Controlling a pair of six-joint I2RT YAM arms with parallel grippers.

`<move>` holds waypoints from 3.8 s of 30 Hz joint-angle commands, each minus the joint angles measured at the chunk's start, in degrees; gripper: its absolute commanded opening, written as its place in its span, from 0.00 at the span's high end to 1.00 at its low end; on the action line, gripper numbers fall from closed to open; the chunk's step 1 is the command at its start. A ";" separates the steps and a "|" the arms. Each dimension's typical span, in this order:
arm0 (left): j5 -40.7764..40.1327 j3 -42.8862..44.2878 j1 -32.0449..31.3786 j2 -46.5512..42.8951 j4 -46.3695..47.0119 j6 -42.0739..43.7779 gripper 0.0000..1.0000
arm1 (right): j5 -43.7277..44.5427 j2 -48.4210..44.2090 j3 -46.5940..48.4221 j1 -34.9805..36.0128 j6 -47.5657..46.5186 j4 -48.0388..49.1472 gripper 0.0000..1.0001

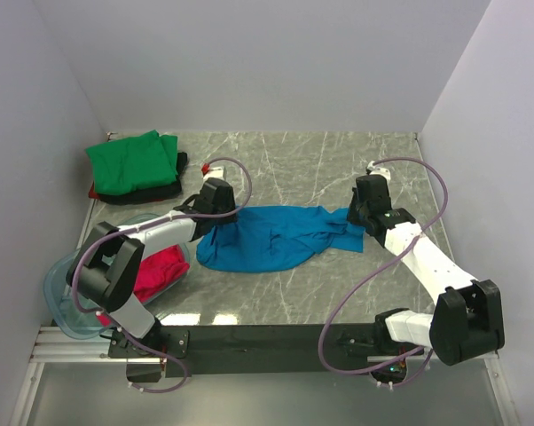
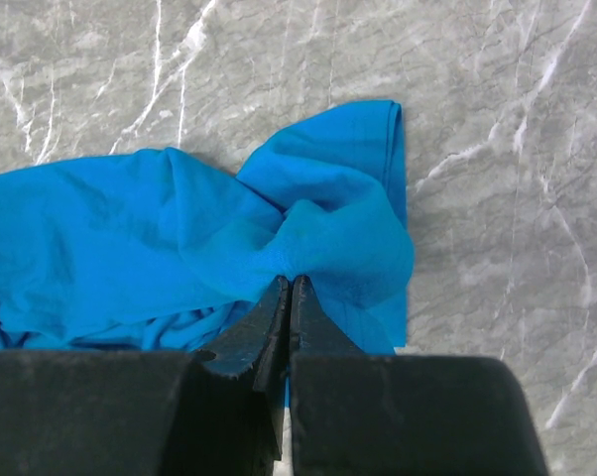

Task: Fold and stack the t-shirts
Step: Flatten the tshirt out

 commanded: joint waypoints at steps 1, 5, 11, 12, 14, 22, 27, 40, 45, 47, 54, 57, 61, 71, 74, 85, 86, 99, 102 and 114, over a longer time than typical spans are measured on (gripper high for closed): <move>0.60 0.96 0.11 0.58 2.43 -0.94 0.50 | 0.14 -1.02 -0.38 -0.31 -0.60 2.06 1.00; 0.33 1.75 0.11 1.73 1.63 -1.12 0.50 | 0.14 -1.37 -0.73 -0.31 -0.78 2.06 1.00; 0.59 1.05 0.20 1.29 2.34 -1.56 0.70 | 0.06 -1.37 -0.73 -0.31 -0.87 1.97 1.00; 0.60 0.96 0.11 1.29 2.42 -1.47 0.86 | 0.14 -1.46 -0.81 -0.39 -0.87 2.06 1.00; 0.16 0.61 0.11 0.41 2.07 -1.73 0.98 | 0.23 -1.55 -0.90 -0.39 -0.78 1.97 1.00; -3.00 -1.32 0.11 -12.12 0.93 -2.18 0.99 | 0.67 -1.55 -0.81 -0.39 -0.95 1.79 1.00; -4.94 -2.90 0.11 -24.27 -3.37 -1.74 1.00 | 0.59 -0.41 -0.29 -0.75 -0.95 2.23 1.00; -18.13 -4.75 1.78 -39.75 -15.07 -1.47 1.00 | 3.04 11.71 16.75 -9.45 -1.74 0.40 1.00; -17.77 -5.19 1.96 -38.62 -15.86 -1.82 0.99 | 3.47 9.11 14.15 -4.72 -1.04 -1.46 0.60; -17.77 -4.84 2.05 -37.91 -15.95 -1.74 0.99 | 4.01 6.37 11.07 0.45 -0.17 -0.58 0.50; -17.33 -4.40 2.66 -37.64 -16.30 -1.47 0.99 | 1.54 -0.15 -0.38 1.72 5.72 0.49 0.47; -17.16 -4.49 2.84 -38.17 -16.21 -1.38 0.99 | 3.49 0.30 -1.33 1.80 8.00 -3.30 0.49; -15.93 -4.31 3.01 -38.35 -16.03 -1.30 1.00 | 1.64 0.73 -4.50 1.72 10.64 -2.07 0.49; -14.17 -4.49 3.01 -39.49 -15.77 -1.03 0.99 | -2.66 10.83 -6.71 -4.52 12.23 -3.56 0.53; -13.03 -4.49 3.10 -38.97 -15.42 -0.77 1.00 | -1.62 11.63 -6.44 -4.61 12.84 -4.27 0.53; -12.68 -4.22 3.10 -39.49 -15.68 -0.68 0.99 | -2.84 15.32 -5.65 -5.49 13.81 -4.80 0.75; -12.85 -4.22 3.10 -39.67 -15.59 -0.68 0.99 | -3.19 15.59 -5.65 -5.58 13.73 -4.80 0.83; -12.76 -0.37 3.36 -41.51 -14.98 0.46 0.99 | 5.86 -6.89 6.90 -5.67 4.17 -14.99 1.00; -12.50 2.88 3.54 -41.69 -14.63 1.69 0.99 | 7.34 -12.09 13.93 -5.58 1.42 -15.78 1.00; 4.61 25.20 3.63 -48.19 -21.12 7.31 0.99 | 5.95 -14.03 51.98 -5.49 -2.89 -31.23 1.00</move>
